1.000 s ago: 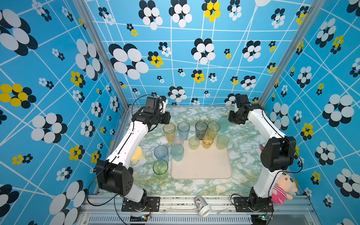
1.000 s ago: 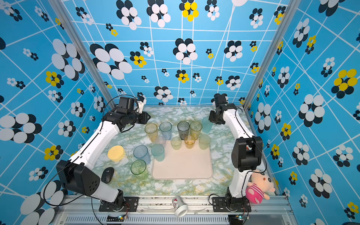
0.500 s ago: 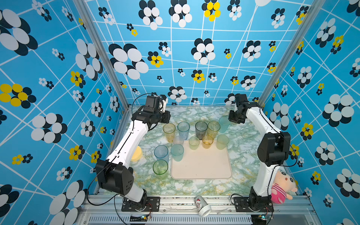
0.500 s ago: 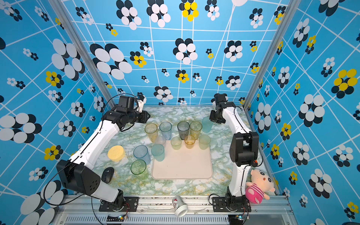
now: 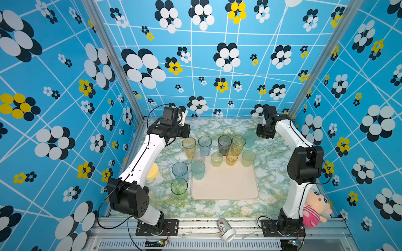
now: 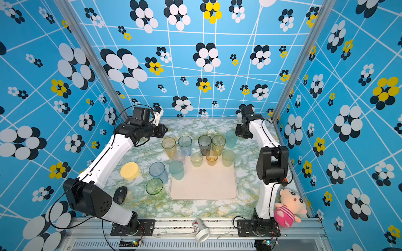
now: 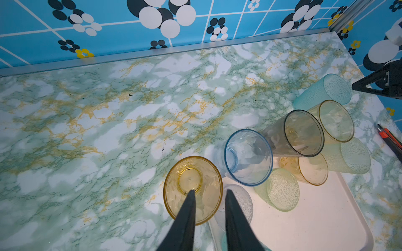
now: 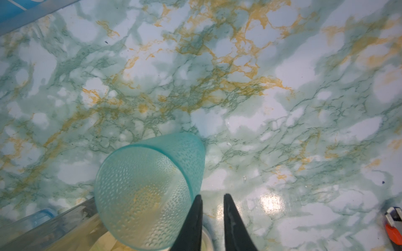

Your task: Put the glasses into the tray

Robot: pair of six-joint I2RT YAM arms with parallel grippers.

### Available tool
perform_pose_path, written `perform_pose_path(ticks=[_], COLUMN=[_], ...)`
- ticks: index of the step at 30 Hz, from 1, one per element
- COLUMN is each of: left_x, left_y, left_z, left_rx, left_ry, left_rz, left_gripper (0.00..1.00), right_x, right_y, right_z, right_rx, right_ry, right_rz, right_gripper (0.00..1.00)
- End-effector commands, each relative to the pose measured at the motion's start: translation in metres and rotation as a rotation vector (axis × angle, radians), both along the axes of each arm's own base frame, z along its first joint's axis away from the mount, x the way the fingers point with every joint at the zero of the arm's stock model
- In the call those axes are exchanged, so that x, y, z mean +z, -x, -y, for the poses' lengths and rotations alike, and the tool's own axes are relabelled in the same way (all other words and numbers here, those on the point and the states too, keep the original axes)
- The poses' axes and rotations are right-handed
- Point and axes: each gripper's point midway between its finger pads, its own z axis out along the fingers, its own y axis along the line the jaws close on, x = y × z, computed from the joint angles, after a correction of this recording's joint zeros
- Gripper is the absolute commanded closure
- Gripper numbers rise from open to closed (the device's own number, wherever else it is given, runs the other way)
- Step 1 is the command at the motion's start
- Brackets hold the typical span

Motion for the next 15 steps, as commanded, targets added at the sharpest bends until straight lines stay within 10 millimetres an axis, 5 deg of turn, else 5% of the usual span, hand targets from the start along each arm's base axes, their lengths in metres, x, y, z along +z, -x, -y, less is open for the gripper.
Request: perform_pose_path(ticks=[1,15], left_x=[0.0069,0.0047], left_y=[-0.0029,-0.0035], left_z=[0.0026,0.0058], left_rx=[-0.012,-0.018], left_ry=[-0.015,-0.012], left_rz=[0.014,0.009], left_gripper=[0.74,0.74], right_x=[0.0188,0.0166], right_y=[0.0067,0.012], right_z=[-0.0002,-0.0084], right_rx=[-0.003,0.014], right_ry=[-0.005,-0.053], right_rz=[0.043,0.046], right_gripper=[0.79,0.8])
